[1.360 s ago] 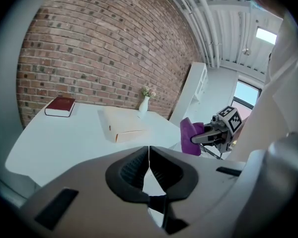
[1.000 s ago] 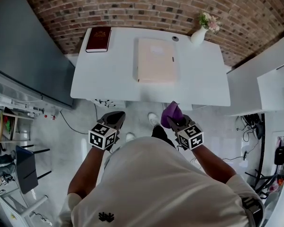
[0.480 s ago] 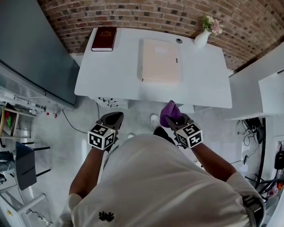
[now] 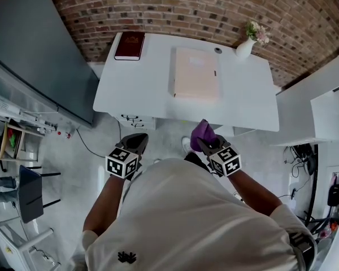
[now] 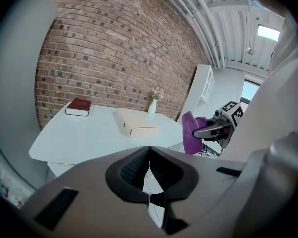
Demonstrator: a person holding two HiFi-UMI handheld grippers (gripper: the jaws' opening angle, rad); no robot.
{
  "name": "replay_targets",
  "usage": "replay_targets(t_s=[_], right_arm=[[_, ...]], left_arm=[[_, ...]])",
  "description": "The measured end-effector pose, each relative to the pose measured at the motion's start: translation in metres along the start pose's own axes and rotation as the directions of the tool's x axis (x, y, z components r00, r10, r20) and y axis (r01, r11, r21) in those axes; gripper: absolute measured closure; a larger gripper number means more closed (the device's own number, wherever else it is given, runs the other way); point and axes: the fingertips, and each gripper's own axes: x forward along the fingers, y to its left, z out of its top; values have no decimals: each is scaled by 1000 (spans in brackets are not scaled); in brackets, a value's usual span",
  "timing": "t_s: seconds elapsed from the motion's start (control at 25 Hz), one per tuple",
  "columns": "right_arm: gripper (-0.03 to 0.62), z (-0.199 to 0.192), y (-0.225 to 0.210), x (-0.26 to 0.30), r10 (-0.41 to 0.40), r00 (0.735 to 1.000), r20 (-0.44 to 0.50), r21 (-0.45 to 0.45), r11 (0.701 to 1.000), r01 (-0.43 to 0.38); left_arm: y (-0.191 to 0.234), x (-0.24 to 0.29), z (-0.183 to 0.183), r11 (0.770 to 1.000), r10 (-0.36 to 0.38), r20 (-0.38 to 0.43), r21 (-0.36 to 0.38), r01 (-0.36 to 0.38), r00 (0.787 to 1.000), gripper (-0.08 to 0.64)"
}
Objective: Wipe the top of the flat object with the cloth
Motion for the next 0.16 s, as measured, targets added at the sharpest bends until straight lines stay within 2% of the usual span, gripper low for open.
replay_targets(t_s=[0.16], right_arm=[[517,-3,2,4,0,1000,-2,-5,1000,0]], left_arm=[[4,-3,-7,1000,5,-6,-4,-5,1000,535]])
